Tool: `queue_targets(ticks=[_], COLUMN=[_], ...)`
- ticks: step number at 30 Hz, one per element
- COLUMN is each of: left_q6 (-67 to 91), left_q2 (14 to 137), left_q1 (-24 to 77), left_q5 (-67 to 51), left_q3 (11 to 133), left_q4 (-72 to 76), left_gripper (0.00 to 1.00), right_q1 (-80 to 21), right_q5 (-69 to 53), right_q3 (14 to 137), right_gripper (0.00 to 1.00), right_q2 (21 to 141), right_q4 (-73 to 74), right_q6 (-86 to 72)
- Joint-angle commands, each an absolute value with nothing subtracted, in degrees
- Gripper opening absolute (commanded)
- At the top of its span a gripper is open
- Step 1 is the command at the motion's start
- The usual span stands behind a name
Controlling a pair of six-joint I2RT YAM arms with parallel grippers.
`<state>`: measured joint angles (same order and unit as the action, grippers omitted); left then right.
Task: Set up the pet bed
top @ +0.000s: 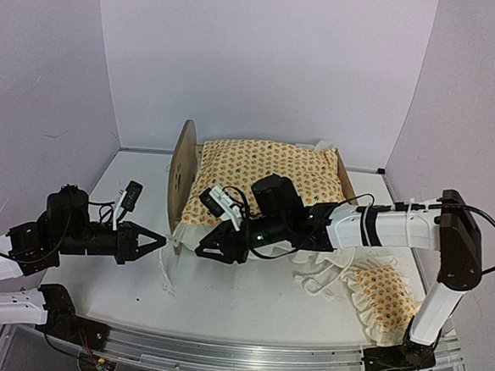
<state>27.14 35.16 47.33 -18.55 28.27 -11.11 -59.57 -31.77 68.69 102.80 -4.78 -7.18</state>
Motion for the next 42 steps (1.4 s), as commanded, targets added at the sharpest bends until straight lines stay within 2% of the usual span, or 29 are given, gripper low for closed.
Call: queue_targets(ticks=[1,3,8,19,22,28,30,38,42], left_q6=[29.38,30.38,31.42,32.20,32.27,31.74,31.14,27.32,25.80], left_q2=[33.60,33.37,33.95,32.07,32.13,32.06,32.06,33.58,34.54], left_q1=[47.46,47.46,47.46,47.46,47.46,47.46,47.46,47.46,47.42], left_q5=[-20.36,-18.61,-17.44,-18.13,-18.54,-17.06,-16.08,-10.48,-9.40], left_q3=[27.13,27.36,28.70,29.42,29.44,30.99,32.38,38.43,41.14], left_q4=[-12.31,-13.40,-14.89,-15.98,-16.15,-16.42,-17.10,-21.79,-24.34], left_gripper=[0.02,0.02,0.01,0.01,0.01,0.01,0.01,0.01,0.01], right_q1=[-61.69,-62.94,-63.47,-63.56,-63.74,-64.14,-64.23,-64.22,-64.26], right_q5=[-29.11,-26.74,-25.39,-25.68,-26.41,-28.89,-28.50,-24.20,-24.01], right_q3=[69.41,68.01,70.35,78.21,80.35,80.67,78.78,71.26,70.36], right_gripper=[0.48,0.55,0.55,0.47,0.42,0.17,0.12,0.03,0.02], right_q2=[100.73,101.14,106.54,115.17,116.61,117.02,116.08,109.29,108.04], right_q4=[-8.54,-12.27,-16.03,-20.92,-21.00,-20.60,-20.15,-17.21,-14.97], right_q6=[2.07,12.89,28.49,29.86,28.57,25.54,23.49,16.08,15.87])
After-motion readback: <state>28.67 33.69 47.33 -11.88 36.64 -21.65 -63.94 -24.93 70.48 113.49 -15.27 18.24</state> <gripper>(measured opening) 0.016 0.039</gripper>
